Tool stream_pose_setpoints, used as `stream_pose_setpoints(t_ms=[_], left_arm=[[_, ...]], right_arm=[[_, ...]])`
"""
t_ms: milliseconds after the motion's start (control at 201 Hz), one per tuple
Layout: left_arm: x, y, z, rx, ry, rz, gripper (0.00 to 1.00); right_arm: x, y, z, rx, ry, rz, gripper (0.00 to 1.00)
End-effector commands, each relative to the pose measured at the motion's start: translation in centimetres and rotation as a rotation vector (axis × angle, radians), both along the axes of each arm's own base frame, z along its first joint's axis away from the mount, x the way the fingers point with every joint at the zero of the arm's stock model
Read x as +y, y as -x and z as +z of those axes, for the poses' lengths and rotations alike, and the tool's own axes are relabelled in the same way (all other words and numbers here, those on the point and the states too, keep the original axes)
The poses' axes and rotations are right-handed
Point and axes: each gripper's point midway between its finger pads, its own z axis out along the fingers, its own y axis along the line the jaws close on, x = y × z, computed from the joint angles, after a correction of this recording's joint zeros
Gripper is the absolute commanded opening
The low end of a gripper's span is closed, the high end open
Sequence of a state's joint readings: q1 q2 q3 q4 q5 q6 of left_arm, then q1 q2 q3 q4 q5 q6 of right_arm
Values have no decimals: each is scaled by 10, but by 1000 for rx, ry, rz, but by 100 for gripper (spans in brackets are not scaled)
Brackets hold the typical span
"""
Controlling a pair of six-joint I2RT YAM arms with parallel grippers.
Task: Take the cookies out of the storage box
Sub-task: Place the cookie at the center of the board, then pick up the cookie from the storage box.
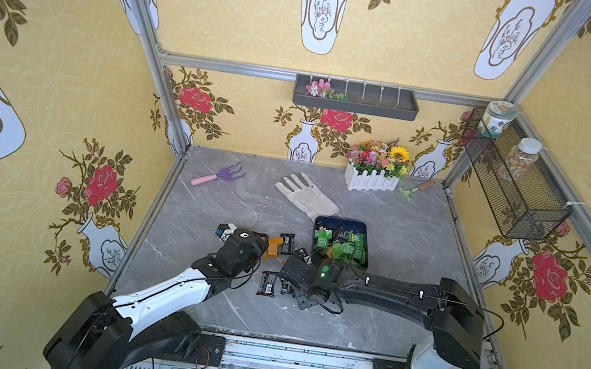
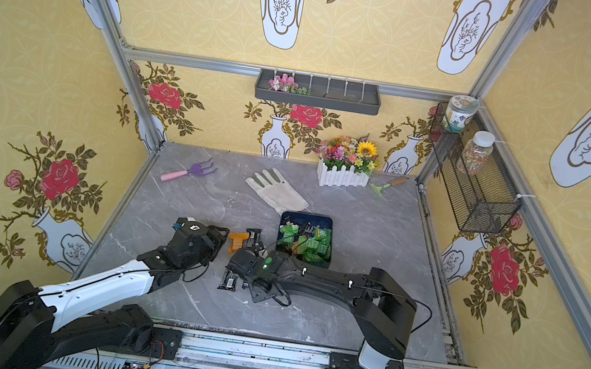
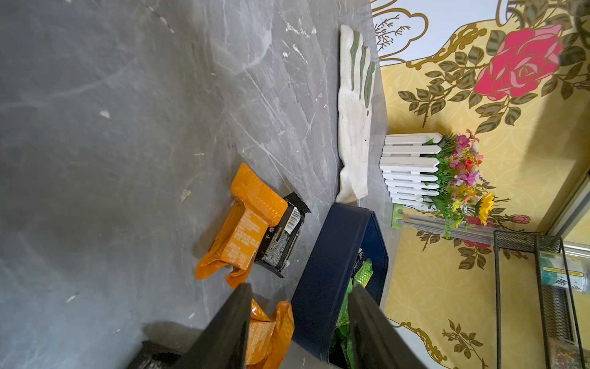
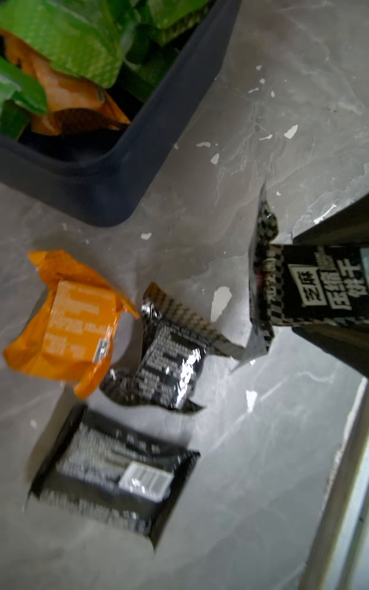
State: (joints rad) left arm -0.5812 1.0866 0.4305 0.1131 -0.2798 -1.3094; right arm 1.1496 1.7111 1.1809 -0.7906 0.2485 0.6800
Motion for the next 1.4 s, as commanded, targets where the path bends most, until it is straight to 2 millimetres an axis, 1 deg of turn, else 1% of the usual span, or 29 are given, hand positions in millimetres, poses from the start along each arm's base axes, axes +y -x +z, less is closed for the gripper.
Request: stream_pose_setpoints(t_ms=[0,75,184,289,438,518,608,752,881,946,1001,1086,1250,1335,1394], left_arm=[[-6,-1,2,-16,25,-26,54],[-7,-1,2,-16,28,-30,54],[-9,-2,1,-14,30,-34,53],[-10,-3,1,-14,29,-41,53],[-11,-4,1,-18,26,-47,53],[-12,-4,1,-21,20,-55,53],[-13,-6,4,-32,16,-62,53],[-18,-8,10,-56,7,-94,54],[-31,-12,18,-95,4,-165,54],[-37,-14,21,-108,1,-201,54],[-43,-16,23,-113,-3,-231,54],[-53,-17,27,-123,-20,-286,54],[-75,-17,30,-137,-41,-358,57],[-87,-16,23,-114,-43,-395,60],[-96,-16,18,-97,-43,-419,60]], right_arm=[[0,-13,-9,-45,-23,-94,30],[-1,-16,-14,-49,-15,-104,30],[3,-18,-22,-42,-12,-108,32],[6,-18,-27,-33,-5,-106,38],[7,-19,-25,-35,-7,-100,46],[10,-20,-15,-47,-34,-88,50],[13,-20,2,-69,-81,-68,56],[15,-25,31,-109,-149,-46,58],[10,-41,54,-123,-218,-67,58],[3,-54,63,-121,-262,-100,58],[-1,-63,67,-101,-310,-112,57],[-15,-80,72,-87,-356,-157,57],[-47,-116,77,-68,-361,-220,56],[-58,-129,73,-53,-341,-209,58],[-66,-137,66,-23,-330,-218,59]])
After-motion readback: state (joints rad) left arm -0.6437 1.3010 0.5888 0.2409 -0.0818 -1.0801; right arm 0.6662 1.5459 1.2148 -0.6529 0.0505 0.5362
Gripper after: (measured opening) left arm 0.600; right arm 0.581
